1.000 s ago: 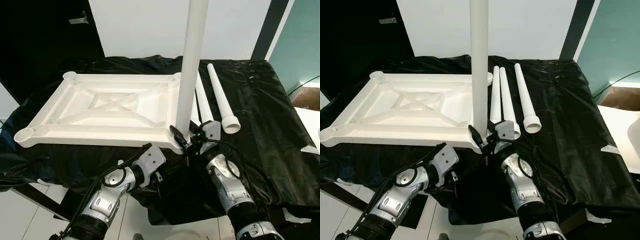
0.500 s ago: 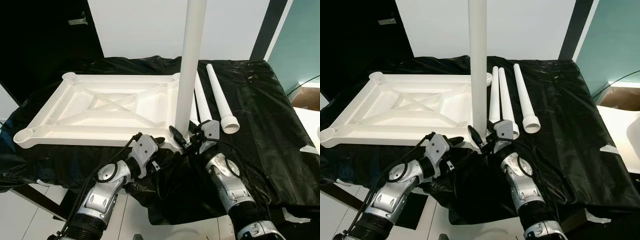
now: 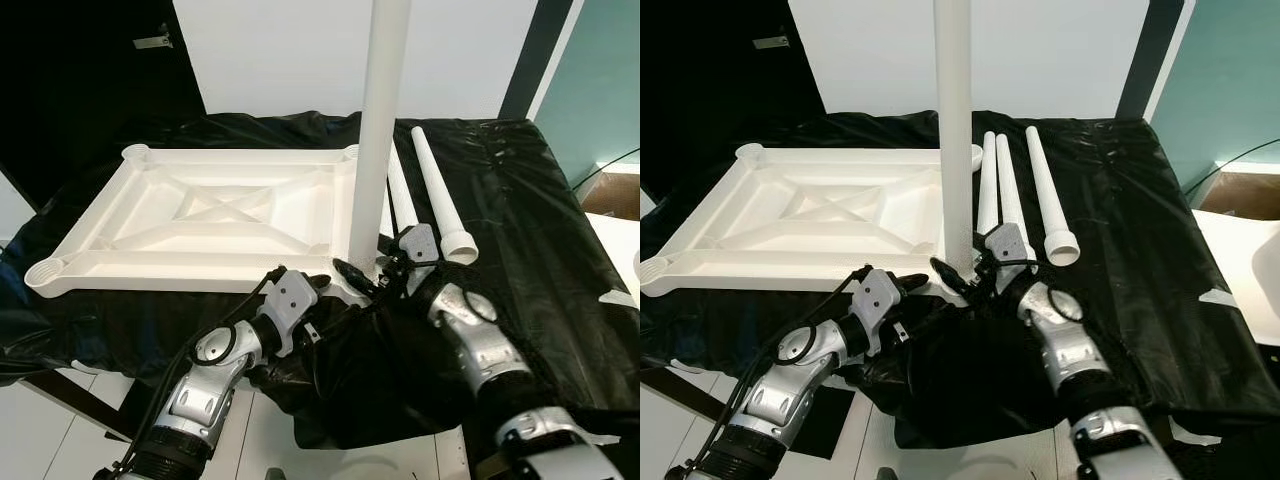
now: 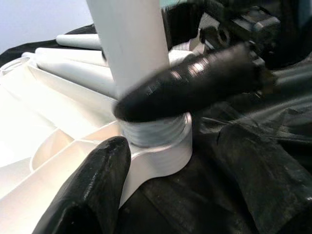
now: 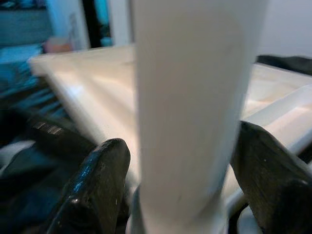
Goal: Building children table
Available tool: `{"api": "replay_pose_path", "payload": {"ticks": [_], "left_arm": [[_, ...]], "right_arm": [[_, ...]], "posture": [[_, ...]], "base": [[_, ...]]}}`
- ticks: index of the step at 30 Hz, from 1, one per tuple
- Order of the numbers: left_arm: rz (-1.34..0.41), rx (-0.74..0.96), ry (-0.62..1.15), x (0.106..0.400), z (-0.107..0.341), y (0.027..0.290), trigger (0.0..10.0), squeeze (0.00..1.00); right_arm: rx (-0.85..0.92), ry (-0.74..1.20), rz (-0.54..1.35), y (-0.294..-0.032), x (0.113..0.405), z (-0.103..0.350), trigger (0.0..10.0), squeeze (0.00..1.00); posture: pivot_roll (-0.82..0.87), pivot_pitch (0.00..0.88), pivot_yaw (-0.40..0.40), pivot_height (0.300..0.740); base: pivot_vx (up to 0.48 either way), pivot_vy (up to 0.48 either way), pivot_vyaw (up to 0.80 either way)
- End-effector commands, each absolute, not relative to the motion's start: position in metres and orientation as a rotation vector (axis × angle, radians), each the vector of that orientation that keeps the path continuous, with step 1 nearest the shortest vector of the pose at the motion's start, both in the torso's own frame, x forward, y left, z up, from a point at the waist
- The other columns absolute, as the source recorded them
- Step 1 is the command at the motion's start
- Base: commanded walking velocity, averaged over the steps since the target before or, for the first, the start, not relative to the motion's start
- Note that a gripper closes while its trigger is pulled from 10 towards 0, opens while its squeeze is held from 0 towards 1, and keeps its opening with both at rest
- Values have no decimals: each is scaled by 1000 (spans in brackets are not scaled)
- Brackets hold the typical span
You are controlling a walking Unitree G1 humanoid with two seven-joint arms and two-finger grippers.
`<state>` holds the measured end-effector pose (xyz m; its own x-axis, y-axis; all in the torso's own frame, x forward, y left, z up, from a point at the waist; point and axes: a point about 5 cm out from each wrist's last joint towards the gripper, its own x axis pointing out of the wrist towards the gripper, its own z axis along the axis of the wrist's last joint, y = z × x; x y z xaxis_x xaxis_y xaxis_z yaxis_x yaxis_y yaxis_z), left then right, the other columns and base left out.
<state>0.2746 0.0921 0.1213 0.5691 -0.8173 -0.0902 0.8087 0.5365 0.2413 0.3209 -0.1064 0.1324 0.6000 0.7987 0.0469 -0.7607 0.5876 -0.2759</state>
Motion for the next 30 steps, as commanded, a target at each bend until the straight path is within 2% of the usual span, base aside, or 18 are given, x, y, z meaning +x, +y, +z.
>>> {"api": "replay_pose_path", "payload": {"ticks": [1,2,6,13,16,17,19,20,24,30], "left_arm": [[-990,287,-25,274,119,90,10000,0],[-991,287,-24,274,119,89,10000,0],[-989,287,-26,274,119,88,10000,0],[-984,300,-10,270,114,89,10000,0],[-982,295,-8,268,113,89,10000,0],[-981,293,-8,268,113,89,10000,0],[-981,293,-8,268,113,89,10000,0],[-982,293,-11,268,114,89,10000,0],[-996,296,-11,269,114,88,10000,0],[-1014,301,-12,270,115,86,10000,0]], "right_arm": [[-245,-165,972,-101,321,132,8118,0],[-273,-137,1043,-99,320,131,0,0],[-317,-15,1155,-94,322,123,0,0],[-291,67,1196,-87,316,111,0,0],[-186,18,1122,-81,308,107,0,0],[-80,-79,990,-78,307,112,0,0],[-80,-79,990,-78,307,112,0,0],[98,-202,775,-78,301,118,0,0],[141,-229,694,-82,300,119,0,0],[112,-223,657,-90,304,121,0,0]], "posture": [[100,0,31,740],[104,0,29,740],[116,0,23,740],[128,0,16,740],[137,0,11,740],[138,0,10,740],[138,0,10,740],[129,0,19,740],[114,0,33,740],[104,0,39,740]], "base": [[0,0,0],[0,0,0],[0,0,0],[0,0,0],[0,0,0],[0,0,0],[0,0,0],[0,0,0],[0,0,0],[0,0,0]]}}
